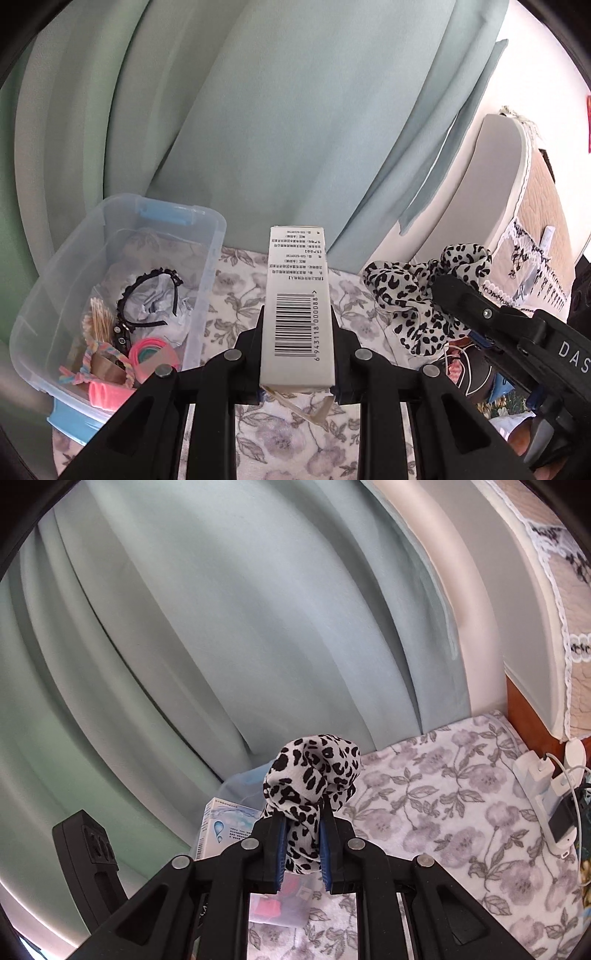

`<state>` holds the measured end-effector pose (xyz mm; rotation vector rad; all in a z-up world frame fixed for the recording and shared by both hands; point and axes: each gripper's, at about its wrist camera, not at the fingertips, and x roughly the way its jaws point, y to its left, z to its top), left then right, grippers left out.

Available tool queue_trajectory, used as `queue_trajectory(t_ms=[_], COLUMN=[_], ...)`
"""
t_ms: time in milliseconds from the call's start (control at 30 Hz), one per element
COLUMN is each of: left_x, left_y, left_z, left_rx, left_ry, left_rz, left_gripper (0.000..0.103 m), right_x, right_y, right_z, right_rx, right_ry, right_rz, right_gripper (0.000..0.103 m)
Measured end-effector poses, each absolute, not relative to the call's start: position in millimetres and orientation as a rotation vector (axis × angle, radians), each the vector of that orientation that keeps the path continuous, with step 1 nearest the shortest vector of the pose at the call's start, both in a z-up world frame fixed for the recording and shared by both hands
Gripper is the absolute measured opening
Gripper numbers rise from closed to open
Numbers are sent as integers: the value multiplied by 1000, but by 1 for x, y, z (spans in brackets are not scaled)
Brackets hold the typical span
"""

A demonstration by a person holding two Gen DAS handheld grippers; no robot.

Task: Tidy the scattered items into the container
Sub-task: 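Lift and carry the medicine box and scrunchie over the box with both tools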

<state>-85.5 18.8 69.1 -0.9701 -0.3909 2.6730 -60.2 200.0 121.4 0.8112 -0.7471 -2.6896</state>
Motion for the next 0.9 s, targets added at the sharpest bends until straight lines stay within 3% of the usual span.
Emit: queue_trajectory(t_ms=[467, 900], left_x=[-68, -63], left_y=[-35, -91], left_z=[113, 118], left_rx=[-818, -806], left_ry=[-456, -516], left_rz=[2786, 2911], left_gripper=[26, 26], right_x=[-49, -67], right_y=[153, 103], right_z=[170, 170], right_rx=[650, 653], right_ry=[-631, -524], right_rz=[-2641, -2567], right_gripper=[16, 16])
